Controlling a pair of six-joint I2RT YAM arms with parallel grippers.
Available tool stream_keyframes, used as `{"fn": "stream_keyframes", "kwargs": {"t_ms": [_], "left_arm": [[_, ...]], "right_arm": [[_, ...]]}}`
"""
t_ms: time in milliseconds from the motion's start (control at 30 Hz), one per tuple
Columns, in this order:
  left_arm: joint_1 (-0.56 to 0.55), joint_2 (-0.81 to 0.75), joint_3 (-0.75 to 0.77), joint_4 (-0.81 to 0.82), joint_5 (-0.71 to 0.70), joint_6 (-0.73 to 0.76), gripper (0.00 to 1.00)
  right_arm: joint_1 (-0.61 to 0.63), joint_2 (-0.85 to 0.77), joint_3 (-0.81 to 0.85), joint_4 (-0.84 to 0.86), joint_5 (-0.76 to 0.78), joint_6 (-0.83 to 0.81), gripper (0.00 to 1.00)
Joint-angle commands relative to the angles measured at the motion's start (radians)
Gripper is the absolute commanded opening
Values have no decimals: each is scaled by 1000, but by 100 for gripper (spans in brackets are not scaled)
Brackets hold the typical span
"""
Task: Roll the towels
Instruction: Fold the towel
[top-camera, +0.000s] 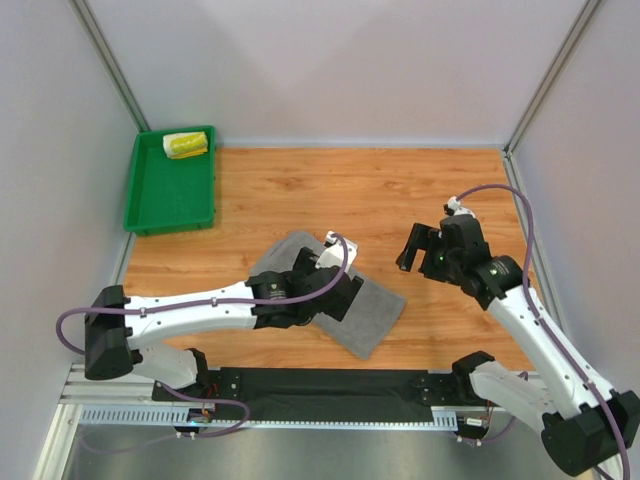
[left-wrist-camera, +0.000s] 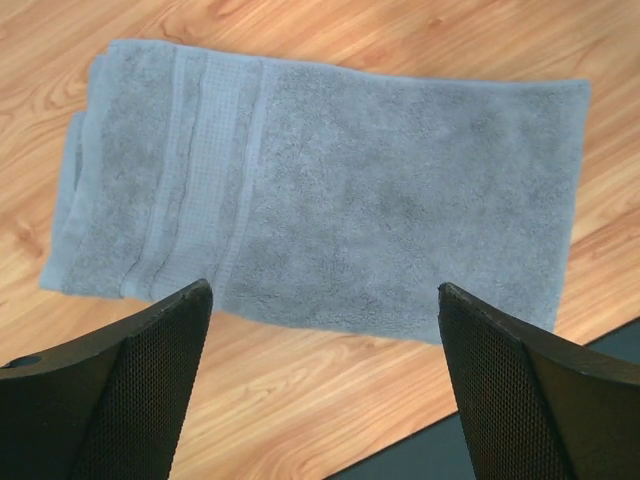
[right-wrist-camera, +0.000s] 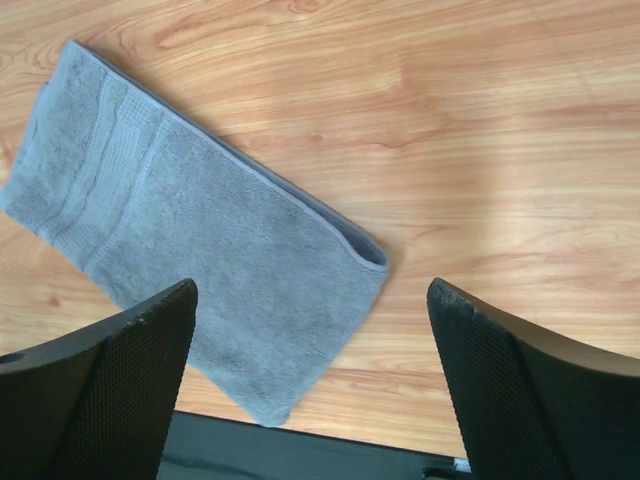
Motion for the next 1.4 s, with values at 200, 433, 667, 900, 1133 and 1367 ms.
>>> {"fn": "stream_keyframes", "kwargs": {"t_ms": [200,433,667,900,1133,1367], "left_arm": [[-129,172,166,-121,-75,-48,84],[-234,361,279,-135,-46,-168,81],[-255,451,330,-139,9,-217,77],[-297,513,339,-147,21,-298,68],[-312,571,358,-156,40,-368,61],[-311,609,362,-179,18,-398,61]], "right_arm": [[-9,-132,-21,-74,123,18,100],[-53,-158,1,-118,166,3,99],[-66,-179,-10,-134,131,7,98],[-67,-143,-5,-140,128,6,98],[-69,-129,-1,-143,120,-6,98],[-70,-127,1,-146,103,-11,97]]}}
